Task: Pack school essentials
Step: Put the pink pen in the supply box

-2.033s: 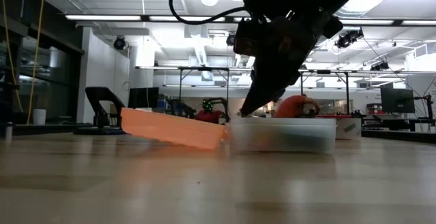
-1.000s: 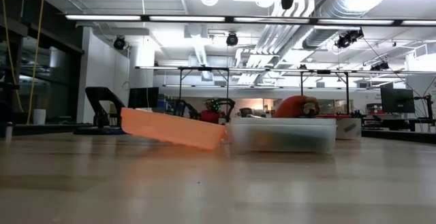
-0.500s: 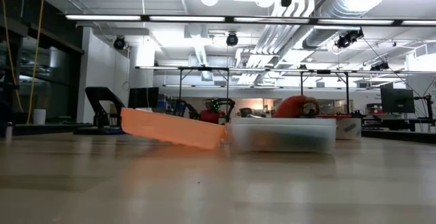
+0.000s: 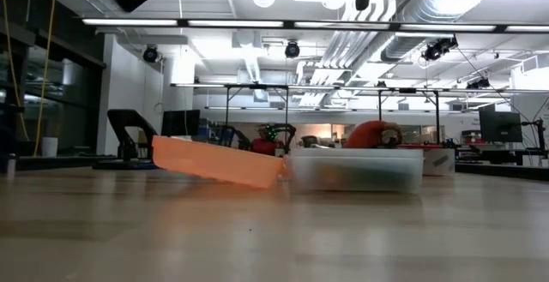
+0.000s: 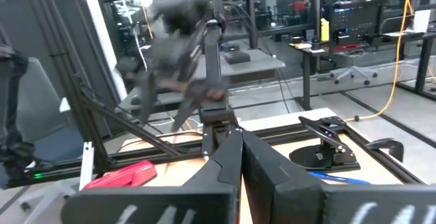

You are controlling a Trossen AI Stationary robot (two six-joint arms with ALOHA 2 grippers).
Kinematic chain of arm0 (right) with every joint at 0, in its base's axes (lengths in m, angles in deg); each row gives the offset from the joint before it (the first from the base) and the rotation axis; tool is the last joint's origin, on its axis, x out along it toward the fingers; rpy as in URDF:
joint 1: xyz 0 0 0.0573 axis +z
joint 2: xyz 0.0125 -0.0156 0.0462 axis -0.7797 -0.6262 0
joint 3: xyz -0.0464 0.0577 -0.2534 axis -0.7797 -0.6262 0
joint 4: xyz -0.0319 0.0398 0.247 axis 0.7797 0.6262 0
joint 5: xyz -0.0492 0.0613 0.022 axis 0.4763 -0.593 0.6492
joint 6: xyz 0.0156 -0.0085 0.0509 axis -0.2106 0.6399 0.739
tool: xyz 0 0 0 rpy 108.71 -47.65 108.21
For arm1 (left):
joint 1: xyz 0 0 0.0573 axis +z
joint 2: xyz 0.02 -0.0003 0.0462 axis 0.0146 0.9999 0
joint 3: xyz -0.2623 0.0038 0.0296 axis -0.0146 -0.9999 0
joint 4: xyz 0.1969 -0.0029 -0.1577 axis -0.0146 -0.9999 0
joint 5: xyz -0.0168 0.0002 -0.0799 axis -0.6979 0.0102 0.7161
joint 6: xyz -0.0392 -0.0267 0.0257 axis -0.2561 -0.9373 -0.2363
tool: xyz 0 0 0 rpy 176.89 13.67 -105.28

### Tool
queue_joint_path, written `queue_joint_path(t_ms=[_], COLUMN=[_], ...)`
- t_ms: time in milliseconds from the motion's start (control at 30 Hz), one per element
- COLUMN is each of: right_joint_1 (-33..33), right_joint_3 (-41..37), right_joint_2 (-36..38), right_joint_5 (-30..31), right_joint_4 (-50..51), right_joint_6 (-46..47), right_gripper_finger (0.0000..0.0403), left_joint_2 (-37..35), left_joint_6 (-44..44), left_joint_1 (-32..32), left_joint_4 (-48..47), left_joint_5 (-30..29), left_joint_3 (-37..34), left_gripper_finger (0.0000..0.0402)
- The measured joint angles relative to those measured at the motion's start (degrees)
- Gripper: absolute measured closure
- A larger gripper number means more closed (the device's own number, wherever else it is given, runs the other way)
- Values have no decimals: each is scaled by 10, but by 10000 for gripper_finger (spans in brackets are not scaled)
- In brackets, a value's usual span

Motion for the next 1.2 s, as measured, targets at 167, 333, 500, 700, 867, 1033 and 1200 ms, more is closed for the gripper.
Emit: queue_joint_path(t_ms=[167, 333, 500, 700, 867, 1033, 1200], right_joint_1=[0, 0, 0, 0, 0, 0, 0], right_joint_3=[0, 0, 0, 0, 0, 0, 0], right_joint_2=[0, 0, 0, 0, 0, 0, 0], right_joint_5=[0, 0, 0, 0, 0, 0, 0], right_joint_4=[1, 14, 27, 29, 29, 32, 36], right_joint_6=[1, 2, 15, 15, 15, 15, 15], right_gripper_finger=[402, 402, 402, 402, 402, 402, 402], left_joint_2=[84, 171, 250, 326, 373, 402, 413], left_joint_6=[47, 60, 59, 48, 37, 14, 8], left_joint_1=[-113, -187, -235, -284, -312, -322, -323], left_joint_4=[-58, -9, 15, 31, 37, 35, 34], left_joint_5=[-15, -79, -80, -97, -126, -158, -168], left_joint_3=[-1, -1, -1, -1, -1, -1, -1], left_gripper_finger=[159, 158, 158, 158, 158, 158, 158])
